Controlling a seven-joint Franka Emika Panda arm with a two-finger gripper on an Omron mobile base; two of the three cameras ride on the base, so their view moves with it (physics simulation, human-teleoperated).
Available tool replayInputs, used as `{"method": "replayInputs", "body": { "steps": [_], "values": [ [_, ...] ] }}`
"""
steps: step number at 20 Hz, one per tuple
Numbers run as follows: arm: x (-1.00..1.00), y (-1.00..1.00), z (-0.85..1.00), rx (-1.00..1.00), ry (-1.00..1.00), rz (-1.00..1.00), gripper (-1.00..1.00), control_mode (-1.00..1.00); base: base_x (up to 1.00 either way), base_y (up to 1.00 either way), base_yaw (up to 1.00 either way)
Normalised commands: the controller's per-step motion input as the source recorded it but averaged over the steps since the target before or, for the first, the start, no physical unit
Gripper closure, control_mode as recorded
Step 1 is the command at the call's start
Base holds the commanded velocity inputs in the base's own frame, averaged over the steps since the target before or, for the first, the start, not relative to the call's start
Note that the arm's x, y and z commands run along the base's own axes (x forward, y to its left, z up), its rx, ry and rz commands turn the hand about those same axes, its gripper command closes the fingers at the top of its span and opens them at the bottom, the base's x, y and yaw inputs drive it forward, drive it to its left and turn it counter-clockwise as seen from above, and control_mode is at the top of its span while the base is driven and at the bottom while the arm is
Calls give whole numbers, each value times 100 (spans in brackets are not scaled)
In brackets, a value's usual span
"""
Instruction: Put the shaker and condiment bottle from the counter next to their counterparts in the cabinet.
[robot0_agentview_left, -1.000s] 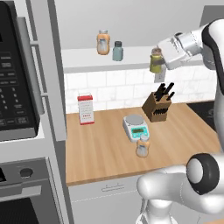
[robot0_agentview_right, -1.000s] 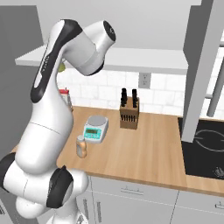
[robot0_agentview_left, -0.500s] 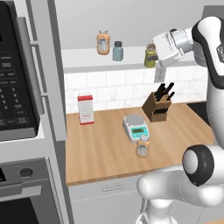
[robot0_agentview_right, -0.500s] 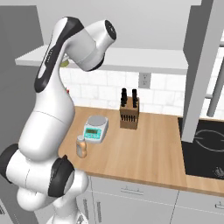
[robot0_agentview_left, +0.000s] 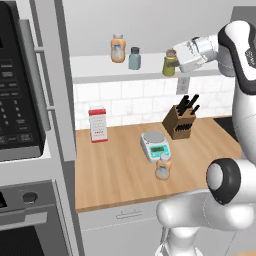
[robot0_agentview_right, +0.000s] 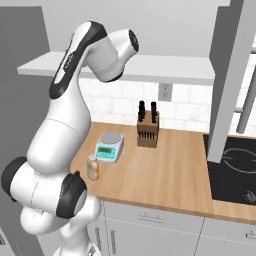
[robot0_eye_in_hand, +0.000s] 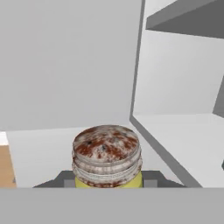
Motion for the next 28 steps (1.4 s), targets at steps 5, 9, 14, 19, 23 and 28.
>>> {"method": "replayInputs", "body": {
  "steps": [5,9,14,19,23,28],
  "values": [
    [42,-1,-4,0,-2,0,100,-100,0,0,0],
    [51,0,-6,0,-6,0,100,-100,0,0,0],
    [45,0,-1,0,-1,0,100,-100,0,0,0],
    [43,0,0,3,0,0,100,-100,0,0,0],
    [28,0,-3,10,0,0,100,-100,0,0,0],
    [24,0,-6,5,0,0,100,-100,0,0,0]
  ]
}}
